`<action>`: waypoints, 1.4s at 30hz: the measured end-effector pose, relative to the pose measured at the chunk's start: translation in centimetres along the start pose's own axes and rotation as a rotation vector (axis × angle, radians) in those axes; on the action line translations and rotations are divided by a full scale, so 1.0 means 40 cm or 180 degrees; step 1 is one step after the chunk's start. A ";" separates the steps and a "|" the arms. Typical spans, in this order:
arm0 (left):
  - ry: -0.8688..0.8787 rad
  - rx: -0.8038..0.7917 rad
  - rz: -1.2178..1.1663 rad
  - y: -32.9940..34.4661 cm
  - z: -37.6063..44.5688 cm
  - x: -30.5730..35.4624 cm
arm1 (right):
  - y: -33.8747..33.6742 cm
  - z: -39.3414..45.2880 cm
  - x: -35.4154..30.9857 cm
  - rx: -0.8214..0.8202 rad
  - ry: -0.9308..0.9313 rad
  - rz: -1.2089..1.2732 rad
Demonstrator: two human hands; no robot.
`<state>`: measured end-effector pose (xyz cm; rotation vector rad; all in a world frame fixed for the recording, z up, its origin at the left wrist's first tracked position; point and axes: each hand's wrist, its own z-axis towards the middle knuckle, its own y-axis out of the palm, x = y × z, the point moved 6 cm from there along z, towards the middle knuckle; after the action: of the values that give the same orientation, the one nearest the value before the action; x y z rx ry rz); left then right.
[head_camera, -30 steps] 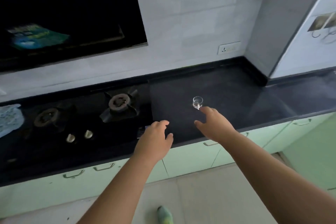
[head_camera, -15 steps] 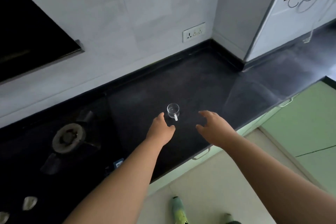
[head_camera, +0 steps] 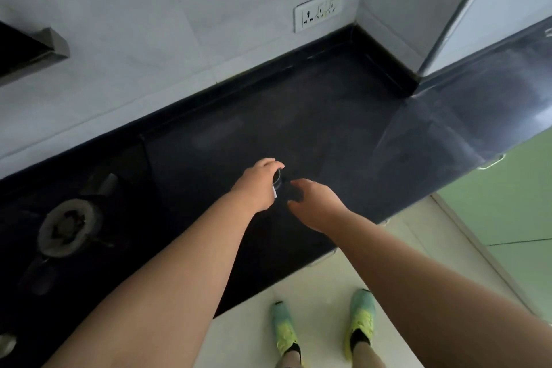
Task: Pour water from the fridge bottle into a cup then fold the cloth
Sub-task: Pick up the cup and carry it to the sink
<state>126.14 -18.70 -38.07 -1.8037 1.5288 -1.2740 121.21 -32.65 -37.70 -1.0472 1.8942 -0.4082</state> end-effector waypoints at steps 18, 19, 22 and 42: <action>0.0278 0.0775 -0.0082 -0.031 -0.064 0.026 | -0.005 -0.024 -0.017 0.0591 0.0086 0.0348; 0.0351 0.0816 -0.0091 -0.037 -0.076 0.039 | -0.016 -0.041 -0.014 0.0655 0.0063 0.0302; 0.0568 0.0861 -0.0110 -0.045 -0.110 0.089 | -0.049 -0.093 0.002 0.0825 0.0058 0.0261; 0.0982 0.0252 -0.2268 0.039 -0.088 0.583 | -0.442 -0.366 0.371 0.1652 0.0294 0.0704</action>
<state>121.34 -40.18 -29.43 -2.2741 0.9538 -1.9774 114.41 -56.77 -26.81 -0.4777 1.8184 -0.7769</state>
